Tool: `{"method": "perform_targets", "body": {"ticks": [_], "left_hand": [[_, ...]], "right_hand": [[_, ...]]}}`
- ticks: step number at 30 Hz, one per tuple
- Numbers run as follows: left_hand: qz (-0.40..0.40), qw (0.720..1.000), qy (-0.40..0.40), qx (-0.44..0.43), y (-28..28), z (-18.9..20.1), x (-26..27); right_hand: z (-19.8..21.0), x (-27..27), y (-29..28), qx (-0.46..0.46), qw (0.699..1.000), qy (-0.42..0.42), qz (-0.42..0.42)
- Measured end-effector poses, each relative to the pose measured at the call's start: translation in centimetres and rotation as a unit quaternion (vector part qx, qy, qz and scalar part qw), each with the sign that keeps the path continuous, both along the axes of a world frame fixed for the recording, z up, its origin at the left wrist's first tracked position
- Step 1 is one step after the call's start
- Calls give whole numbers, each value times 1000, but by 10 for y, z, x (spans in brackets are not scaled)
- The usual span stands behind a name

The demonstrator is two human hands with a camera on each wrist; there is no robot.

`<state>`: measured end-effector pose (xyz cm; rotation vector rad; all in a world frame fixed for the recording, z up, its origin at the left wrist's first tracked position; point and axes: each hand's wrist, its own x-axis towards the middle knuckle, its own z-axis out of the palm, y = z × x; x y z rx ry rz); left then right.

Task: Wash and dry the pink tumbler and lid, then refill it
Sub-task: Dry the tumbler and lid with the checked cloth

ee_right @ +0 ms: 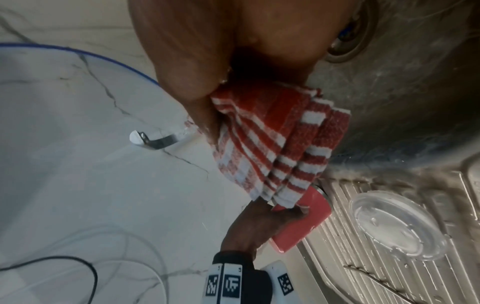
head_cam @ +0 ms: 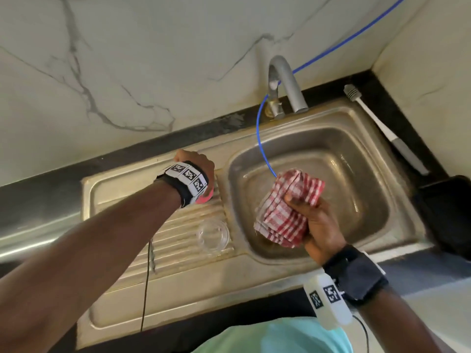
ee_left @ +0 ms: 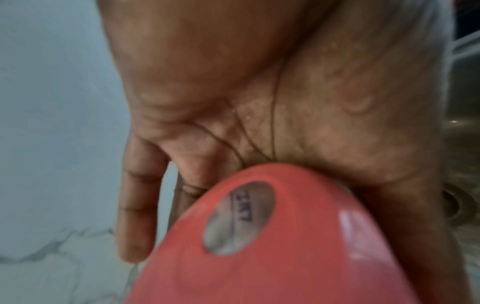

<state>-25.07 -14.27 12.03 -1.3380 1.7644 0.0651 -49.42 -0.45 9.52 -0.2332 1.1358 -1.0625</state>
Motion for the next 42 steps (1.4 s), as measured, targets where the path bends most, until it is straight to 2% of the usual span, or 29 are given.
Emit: {"method": "perform_targets", "body": {"ticks": [3,6,8,9,11,12,14,17,19,21,24,26,29,31,33,37,38,41,42], "left_hand": [[19,999,47,-9,2,3,5],[98,987,121,-32,4,19,12],[171,962,207,-56,8,37,20],[212,940,260,-66,13,48,25],[294,866,393,-96,27,66,29],[331,811,467,-121,38,77,30],[391,679,603,-151,59,95,28],[433,518,722,-148,94,113,20],[416,437,782,-157,113,121,15],[393,396,810,-179,125,128,8],[368,355,833,-214,134,140,2],[355,344,838,-231,136,148,0],[338,352,837,-246,139,155,2],[325,360,838,-250,142,158,0],[307,356,842,-263,144,162,-1],[288,305,860,-292,137,178,3],[289,300,861,-292,136,179,4],[287,320,858,-281,141,179,1],[284,328,857,-279,145,178,-1]], "right_hand": [[6,5,6,-2,1000,3,3],[17,7,17,-19,1000,-13,20],[26,8,26,-32,998,6,51],[32,10,29,-42,996,26,68],[49,15,30,-71,991,71,86],[61,18,30,-95,987,98,84],[87,25,26,-147,975,157,63],[117,38,17,-205,950,234,39],[135,49,11,-236,930,281,31],[147,59,7,-278,903,327,26],[164,73,8,-328,862,385,30],[174,80,10,-346,849,397,23],[195,90,10,-377,838,395,15],[205,93,6,-383,841,381,7],[205,93,3,-399,837,374,13],[190,96,18,-415,811,409,56],[188,97,20,-412,809,414,63],[201,97,17,-423,821,382,43],[210,96,14,-432,814,386,32]]}}
